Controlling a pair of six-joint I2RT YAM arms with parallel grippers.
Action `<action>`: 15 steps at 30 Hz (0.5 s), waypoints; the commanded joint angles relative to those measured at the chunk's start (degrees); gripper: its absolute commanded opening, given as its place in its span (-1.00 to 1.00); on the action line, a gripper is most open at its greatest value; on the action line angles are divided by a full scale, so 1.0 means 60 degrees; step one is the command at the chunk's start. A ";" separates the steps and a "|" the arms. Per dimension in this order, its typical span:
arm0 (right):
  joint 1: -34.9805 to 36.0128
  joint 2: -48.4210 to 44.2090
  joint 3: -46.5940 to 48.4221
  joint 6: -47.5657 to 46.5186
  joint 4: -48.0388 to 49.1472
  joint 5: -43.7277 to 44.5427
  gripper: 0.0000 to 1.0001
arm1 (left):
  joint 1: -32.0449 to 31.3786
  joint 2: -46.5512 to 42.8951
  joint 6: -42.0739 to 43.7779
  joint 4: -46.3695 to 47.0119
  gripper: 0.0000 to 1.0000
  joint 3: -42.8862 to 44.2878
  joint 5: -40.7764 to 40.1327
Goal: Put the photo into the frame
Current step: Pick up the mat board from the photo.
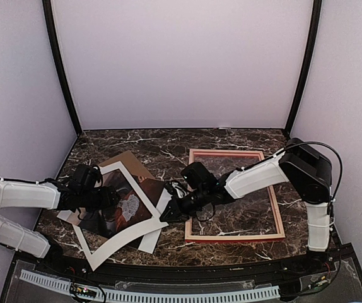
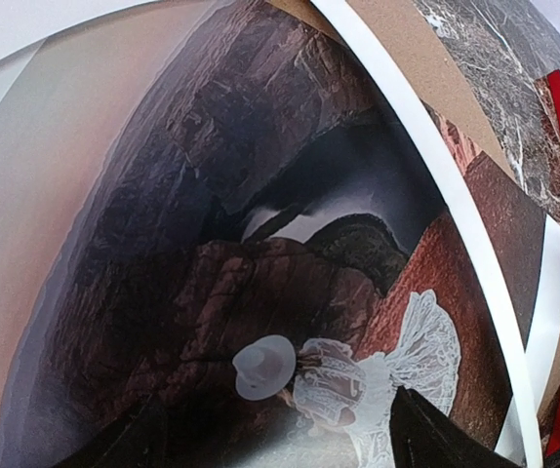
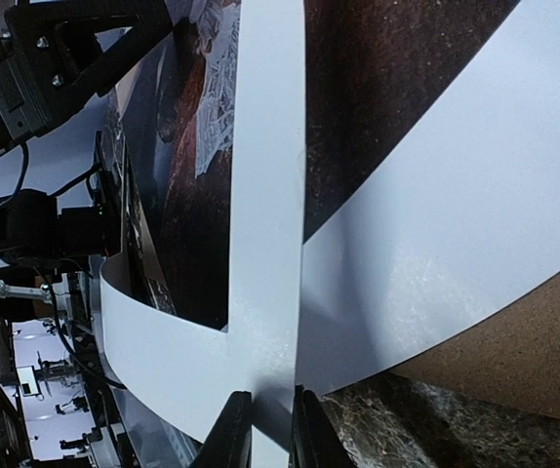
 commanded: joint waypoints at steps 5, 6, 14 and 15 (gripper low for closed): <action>-0.0035 0.0162 -0.0085 0.0422 0.0928 -0.0408 -0.65 | -0.0126 0.0282 -0.0113 -0.0331 0.62 -0.0142 0.0273; -0.0034 0.0172 -0.0085 0.0437 0.0957 -0.0427 -0.63 | -0.0136 0.0290 -0.0123 -0.0322 0.62 -0.0142 0.0270; -0.0152 0.0118 -0.0154 0.0592 0.1079 -0.0432 -0.52 | -0.0146 0.0222 -0.0135 -0.0353 0.62 -0.0128 0.0227; -0.0164 0.0095 -0.0157 0.0594 0.1084 -0.0432 -0.50 | -0.0147 0.0221 -0.0130 -0.0371 0.62 -0.0113 0.0225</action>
